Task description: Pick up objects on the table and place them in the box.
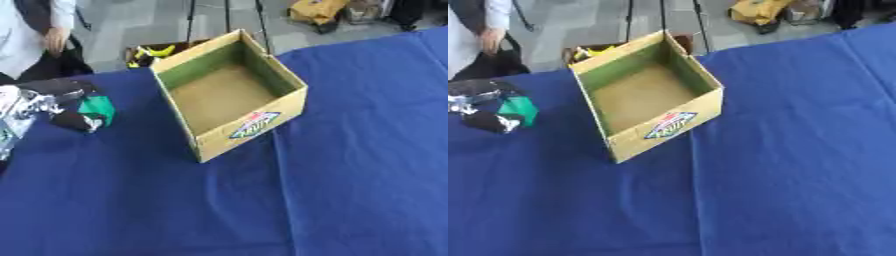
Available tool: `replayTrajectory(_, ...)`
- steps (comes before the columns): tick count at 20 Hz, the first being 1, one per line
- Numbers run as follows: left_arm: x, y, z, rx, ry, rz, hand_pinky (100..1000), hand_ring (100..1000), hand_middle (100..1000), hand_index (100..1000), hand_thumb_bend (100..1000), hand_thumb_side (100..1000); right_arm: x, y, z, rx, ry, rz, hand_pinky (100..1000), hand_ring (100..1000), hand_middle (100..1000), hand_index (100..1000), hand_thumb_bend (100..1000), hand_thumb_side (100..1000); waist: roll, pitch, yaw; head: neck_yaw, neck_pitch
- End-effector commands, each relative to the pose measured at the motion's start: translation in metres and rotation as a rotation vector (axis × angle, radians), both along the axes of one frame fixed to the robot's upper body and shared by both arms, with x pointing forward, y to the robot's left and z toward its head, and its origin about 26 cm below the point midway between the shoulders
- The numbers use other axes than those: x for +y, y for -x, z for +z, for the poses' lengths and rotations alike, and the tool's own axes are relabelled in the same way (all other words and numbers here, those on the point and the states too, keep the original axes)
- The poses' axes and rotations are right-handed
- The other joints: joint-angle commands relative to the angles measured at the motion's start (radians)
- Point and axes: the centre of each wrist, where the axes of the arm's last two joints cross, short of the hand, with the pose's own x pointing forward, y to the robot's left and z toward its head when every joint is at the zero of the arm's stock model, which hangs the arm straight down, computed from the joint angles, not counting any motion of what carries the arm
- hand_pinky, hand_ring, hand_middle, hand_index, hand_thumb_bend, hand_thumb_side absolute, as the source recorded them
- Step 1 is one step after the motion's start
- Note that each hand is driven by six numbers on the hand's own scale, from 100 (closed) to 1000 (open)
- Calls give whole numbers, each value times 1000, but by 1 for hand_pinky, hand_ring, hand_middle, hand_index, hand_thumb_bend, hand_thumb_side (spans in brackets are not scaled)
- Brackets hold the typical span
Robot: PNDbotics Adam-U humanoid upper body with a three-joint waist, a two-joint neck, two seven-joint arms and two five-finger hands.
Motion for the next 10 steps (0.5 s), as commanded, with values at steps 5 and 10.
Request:
replayTrajectory(5, -2, 19, 55, 107, -39, 54, 751, 883, 975, 1000, 247, 593, 1, 4, 5, -8, 6, 11, 808, 866, 875, 876, 100, 986, -3, -15, -6, 11, -20)
replayTrajectory(10, -2, 23, 62, 119, -78, 100, 766, 901, 990, 1000, 100, 540, 2, 4, 6, -5, 11, 20, 808, 865, 873, 875, 100, 992, 4, -7, -17, 21, -34)
